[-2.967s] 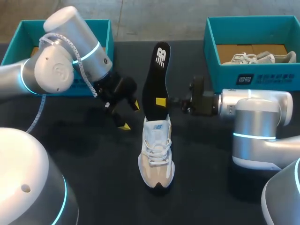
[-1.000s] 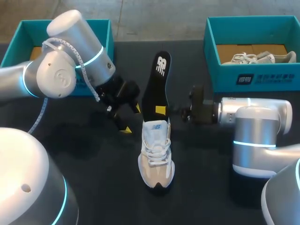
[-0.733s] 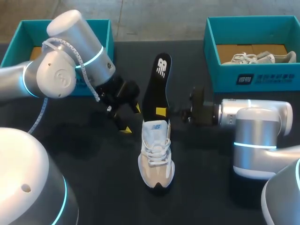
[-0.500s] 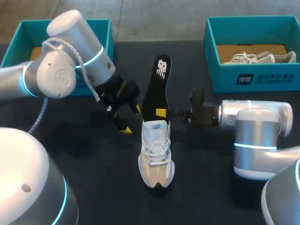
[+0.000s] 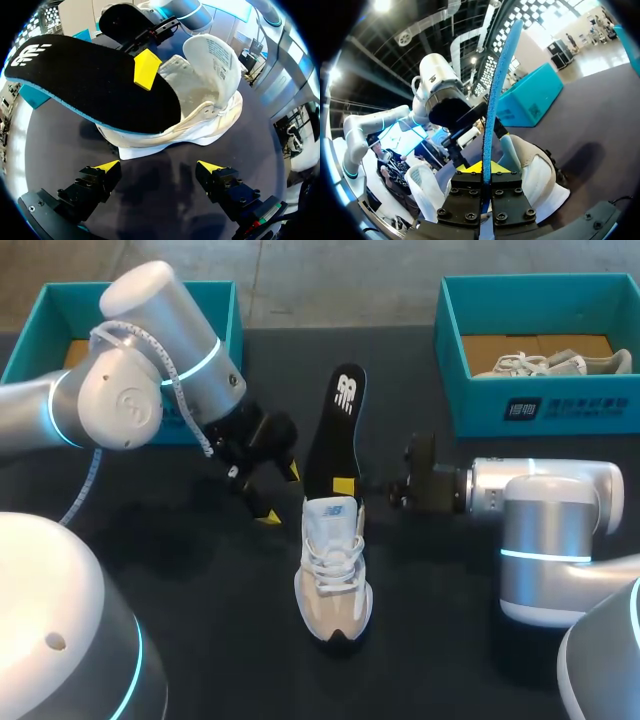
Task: Take the shoe out of the shoebox, open the shoe tongue, remove and reinsert the insole, then place the shoe into the shoebox
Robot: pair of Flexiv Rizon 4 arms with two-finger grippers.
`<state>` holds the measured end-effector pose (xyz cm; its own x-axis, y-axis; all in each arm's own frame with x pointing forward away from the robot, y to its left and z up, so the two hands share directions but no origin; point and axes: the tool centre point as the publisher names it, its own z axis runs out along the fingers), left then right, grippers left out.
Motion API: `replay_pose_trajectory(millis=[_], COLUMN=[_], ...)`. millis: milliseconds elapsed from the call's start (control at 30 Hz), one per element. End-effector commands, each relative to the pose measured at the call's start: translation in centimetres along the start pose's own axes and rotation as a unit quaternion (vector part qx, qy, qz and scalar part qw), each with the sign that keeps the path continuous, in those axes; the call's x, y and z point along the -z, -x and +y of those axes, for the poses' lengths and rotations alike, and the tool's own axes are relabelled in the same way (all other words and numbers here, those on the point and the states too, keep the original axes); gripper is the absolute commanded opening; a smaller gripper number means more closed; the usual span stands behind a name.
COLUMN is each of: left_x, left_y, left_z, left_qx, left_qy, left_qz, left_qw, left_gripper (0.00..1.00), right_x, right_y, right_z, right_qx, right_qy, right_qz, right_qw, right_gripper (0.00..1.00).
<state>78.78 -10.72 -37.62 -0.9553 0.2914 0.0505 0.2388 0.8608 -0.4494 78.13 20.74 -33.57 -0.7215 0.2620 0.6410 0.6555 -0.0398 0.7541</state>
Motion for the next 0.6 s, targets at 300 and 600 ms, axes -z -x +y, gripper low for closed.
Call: replay_pose_trajectory(millis=[300,600], left_x=[-0.1,-0.1], left_y=[-0.1,-0.1], left_z=[0.0,0.0], left_qx=[-0.001,-0.001], left_qy=[0.0,0.0], left_qz=[-0.001,-0.001], left_qw=[1.0,1.0], left_gripper=[1.0,1.0], right_x=[-0.1,0.1], right_y=[-0.1,-0.3], right_z=[-0.8,-1.6], right_qx=[-0.012,-0.02], right_qy=[-0.015,-0.015], right_qz=[0.003,0.001], right_qw=[1.0,1.0], right_gripper=[0.0,0.0])
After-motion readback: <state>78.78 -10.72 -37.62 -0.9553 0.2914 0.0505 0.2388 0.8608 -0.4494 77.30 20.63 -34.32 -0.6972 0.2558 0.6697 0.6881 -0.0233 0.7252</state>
